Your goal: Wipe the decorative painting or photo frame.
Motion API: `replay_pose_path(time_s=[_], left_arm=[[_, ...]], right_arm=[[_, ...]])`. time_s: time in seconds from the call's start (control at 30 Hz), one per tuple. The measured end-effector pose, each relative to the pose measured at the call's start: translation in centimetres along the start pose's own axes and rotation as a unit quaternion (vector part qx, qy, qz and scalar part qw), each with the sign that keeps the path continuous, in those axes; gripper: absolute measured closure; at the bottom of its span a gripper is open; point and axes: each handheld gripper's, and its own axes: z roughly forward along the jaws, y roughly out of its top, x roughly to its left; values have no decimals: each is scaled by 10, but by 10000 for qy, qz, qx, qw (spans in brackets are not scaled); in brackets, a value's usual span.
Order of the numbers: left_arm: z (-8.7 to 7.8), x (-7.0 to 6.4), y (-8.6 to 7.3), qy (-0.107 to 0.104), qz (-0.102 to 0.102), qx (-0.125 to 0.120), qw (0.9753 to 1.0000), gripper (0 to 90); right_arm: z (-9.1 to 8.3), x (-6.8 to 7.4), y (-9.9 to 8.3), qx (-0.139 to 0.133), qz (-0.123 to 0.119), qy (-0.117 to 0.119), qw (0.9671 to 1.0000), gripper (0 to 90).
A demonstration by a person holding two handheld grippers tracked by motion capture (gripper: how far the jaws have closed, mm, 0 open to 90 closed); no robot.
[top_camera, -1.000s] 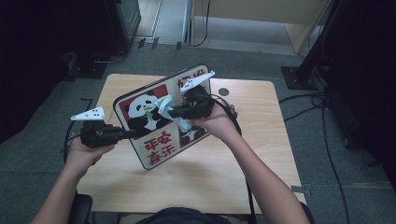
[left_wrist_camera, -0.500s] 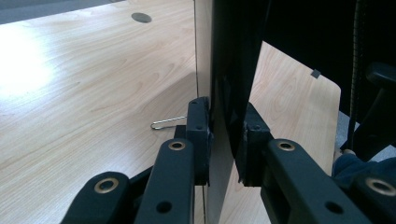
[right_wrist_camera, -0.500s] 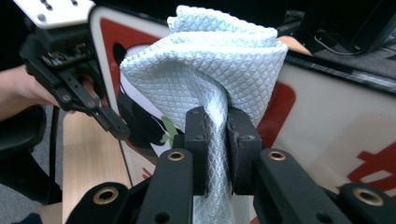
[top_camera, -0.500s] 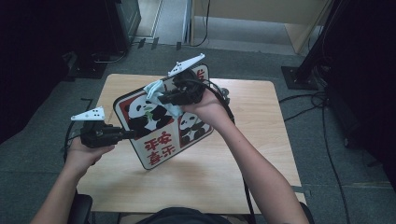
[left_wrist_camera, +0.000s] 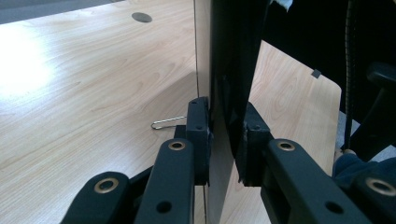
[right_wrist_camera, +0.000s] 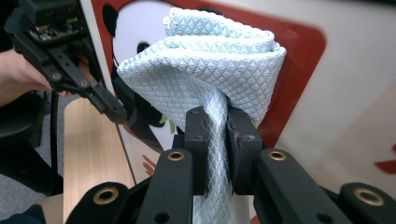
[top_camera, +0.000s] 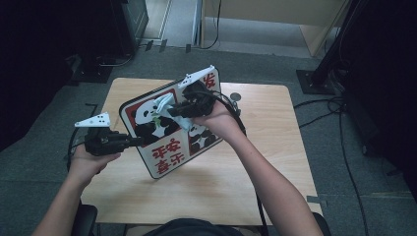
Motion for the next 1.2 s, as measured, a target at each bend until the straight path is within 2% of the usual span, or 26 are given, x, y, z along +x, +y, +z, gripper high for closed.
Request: replay_pose_path(time_s=[0.9, 1.2], left_arm=[[0, 0, 0, 1, -22, -2, 10000, 784], [0, 0, 0, 4, -22, -6, 10000, 784]], right_arm=[[25, 1, -43, 128, 191, 239, 9995, 808], [35, 1, -63, 206, 244, 274, 9991, 808]])
